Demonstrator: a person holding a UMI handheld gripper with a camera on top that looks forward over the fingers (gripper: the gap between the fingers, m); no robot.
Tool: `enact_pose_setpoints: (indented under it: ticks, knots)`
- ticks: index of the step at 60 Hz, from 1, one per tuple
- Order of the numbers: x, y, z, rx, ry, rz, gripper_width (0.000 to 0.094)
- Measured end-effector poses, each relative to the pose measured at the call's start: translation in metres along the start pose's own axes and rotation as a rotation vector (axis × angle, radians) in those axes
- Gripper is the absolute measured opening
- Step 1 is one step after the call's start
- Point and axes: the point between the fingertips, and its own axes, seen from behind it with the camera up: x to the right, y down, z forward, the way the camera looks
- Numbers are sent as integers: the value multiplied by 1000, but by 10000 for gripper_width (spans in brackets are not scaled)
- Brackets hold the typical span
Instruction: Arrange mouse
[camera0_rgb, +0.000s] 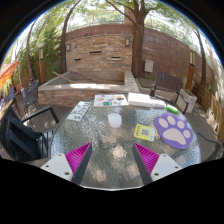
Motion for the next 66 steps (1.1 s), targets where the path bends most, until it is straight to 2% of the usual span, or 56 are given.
enact_pose_setpoints:
  ticks: [6, 14, 24, 28, 32, 36, 45, 51, 58, 66]
  knots:
    - [1, -26, 78, 25, 8, 10, 833]
    - [13, -42, 159, 3, 32, 32, 817]
    - [19, -46, 218, -28, 52, 31, 770]
    - [15, -45, 229, -41, 36, 26, 701]
    - [10, -48, 235, -35, 19, 28, 515]
    - [9, -50, 234, -33, 25, -4, 489]
    - [7, -49, 235, -50, 3, 6, 361]
    - [6, -58, 230, -37, -28, 13, 334]
    - [10, -117, 197, 81, -75, 27, 334]
    - [57, -234, 115, 331, -111, 116, 334]
